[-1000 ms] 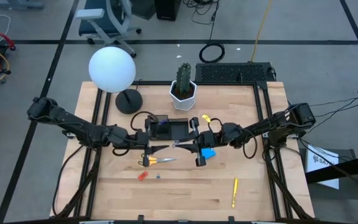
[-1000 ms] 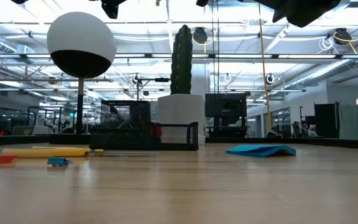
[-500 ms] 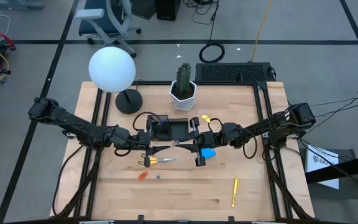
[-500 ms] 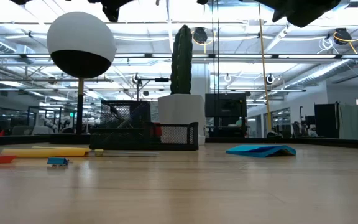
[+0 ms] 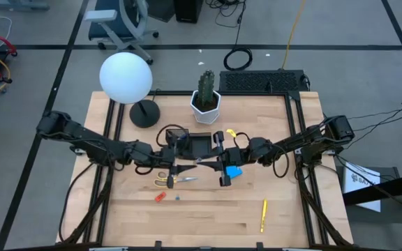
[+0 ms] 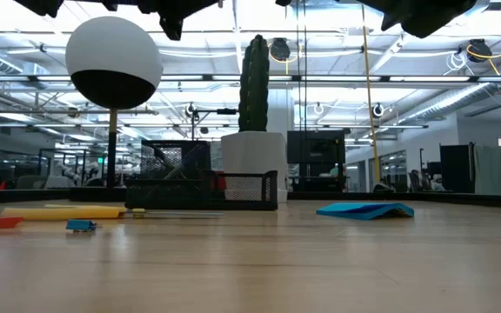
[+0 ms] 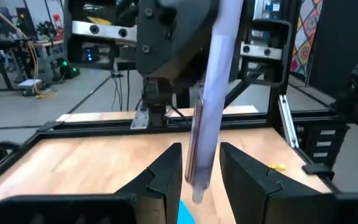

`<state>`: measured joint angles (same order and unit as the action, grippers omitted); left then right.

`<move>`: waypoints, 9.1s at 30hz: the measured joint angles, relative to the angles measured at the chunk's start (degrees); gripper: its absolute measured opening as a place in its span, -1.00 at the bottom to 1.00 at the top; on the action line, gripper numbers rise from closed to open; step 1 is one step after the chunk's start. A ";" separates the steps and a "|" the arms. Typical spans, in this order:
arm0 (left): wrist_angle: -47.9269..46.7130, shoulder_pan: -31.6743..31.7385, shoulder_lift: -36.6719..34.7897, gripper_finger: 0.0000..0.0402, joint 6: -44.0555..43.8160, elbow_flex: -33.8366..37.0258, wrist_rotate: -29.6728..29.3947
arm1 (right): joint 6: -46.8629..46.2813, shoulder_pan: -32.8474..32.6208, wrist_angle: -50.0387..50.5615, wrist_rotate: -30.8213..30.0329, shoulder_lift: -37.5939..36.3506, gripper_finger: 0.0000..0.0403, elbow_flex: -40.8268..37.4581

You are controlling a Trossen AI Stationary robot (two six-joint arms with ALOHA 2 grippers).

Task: Pick and place office supplies into organizer
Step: Put the purple pen into the desk organizer

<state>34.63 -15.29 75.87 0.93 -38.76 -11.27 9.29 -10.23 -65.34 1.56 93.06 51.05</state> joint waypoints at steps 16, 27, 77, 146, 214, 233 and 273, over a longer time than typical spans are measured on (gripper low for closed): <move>-1.01 0.26 6.68 -0.50 0.99 -5.77 0.79 | -0.05 -0.01 0.49 0.15 0.00 -0.89 0.00; -1.18 0.00 6.68 -0.85 3.54 -5.77 0.77 | -0.34 -0.01 0.72 0.20 0.00 -0.87 0.00; -5.84 7.64 10.49 -0.85 -25.09 -5.75 15.33 | 115.73 -17.76 6.77 -69.11 8.02 -0.52 -0.04; -3.01 8.86 10.35 -0.38 -22.59 -5.75 19.79 | 119.28 -11.22 -0.14 -48.42 8.39 -0.84 -0.04; -7.57 -5.07 -32.21 0.01 11.30 13.58 -19.19 | -10.48 18.72 -18.34 6.63 18.12 -0.84 0.48; -7.48 -4.72 -31.86 0.01 6.50 14.14 -17.17 | -15.53 21.58 -13.87 12.07 31.28 -0.84 13.16; -6.49 -4.72 -31.86 0.01 6.80 14.14 -17.17 | -14.44 22.15 -5.78 9.87 31.26 -0.65 13.18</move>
<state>28.14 -20.01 44.01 7.73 -24.62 -28.45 -5.15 11.92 -71.13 11.43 124.31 64.23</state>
